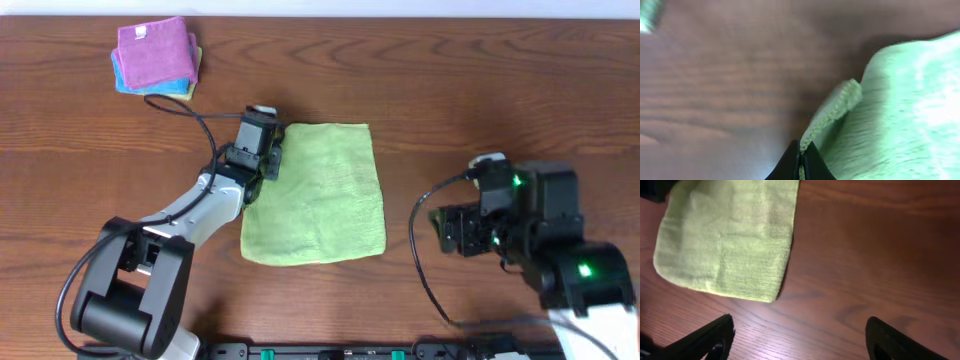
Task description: Fold the cloth
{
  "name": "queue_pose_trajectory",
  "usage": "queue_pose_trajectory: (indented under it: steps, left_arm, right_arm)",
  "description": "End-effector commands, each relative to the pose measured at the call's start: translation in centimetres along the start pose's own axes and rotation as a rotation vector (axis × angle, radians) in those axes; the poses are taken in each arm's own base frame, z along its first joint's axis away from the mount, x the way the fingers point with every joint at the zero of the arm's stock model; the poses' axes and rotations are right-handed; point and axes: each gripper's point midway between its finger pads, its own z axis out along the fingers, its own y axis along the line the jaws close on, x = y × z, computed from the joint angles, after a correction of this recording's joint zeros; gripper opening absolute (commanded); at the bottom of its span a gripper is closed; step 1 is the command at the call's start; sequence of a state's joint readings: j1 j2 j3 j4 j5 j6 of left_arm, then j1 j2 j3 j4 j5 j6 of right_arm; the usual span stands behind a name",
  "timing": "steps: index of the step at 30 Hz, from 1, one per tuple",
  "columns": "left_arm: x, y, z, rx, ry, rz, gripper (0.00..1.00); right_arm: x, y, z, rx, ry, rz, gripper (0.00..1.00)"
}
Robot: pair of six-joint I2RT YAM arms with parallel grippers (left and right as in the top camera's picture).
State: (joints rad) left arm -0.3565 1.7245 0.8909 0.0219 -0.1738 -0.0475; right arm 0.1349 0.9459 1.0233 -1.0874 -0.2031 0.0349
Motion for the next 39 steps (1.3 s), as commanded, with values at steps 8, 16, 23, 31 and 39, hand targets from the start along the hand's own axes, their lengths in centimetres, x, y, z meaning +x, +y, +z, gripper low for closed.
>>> queue_pose_trajectory:
  steps: [8, 16, 23, 31, 39]
  left_arm:
    - [-1.6, 6.5, 0.7, -0.137, -0.028, -0.07, 0.06]
    - [-1.6, 6.3, 0.9, -0.087, -0.026, -0.108, 0.37]
    - [-1.0, 6.3, 0.6, -0.089, 0.0, -0.134, 0.51]
    - [0.6, 6.4, -3.8, -0.078, 0.146, -0.253, 0.62]
    - [1.0, 3.2, -8.2, 0.124, 0.198, -0.369, 0.36]
  right_arm:
    - [-0.9, 0.5, 4.3, -0.086, 0.102, 0.054, 0.75]
    - [-1.1, 1.0, 4.7, -0.099, 0.105, 0.037, 0.81]
    - [-0.1, 3.8, 5.3, -0.164, 0.152, -0.054, 0.83]
    - [0.0, 4.1, 7.2, -0.174, 0.162, -0.105, 0.87]
    - [-2.4, 5.2, 11.1, -0.257, 0.063, -0.119, 0.16]
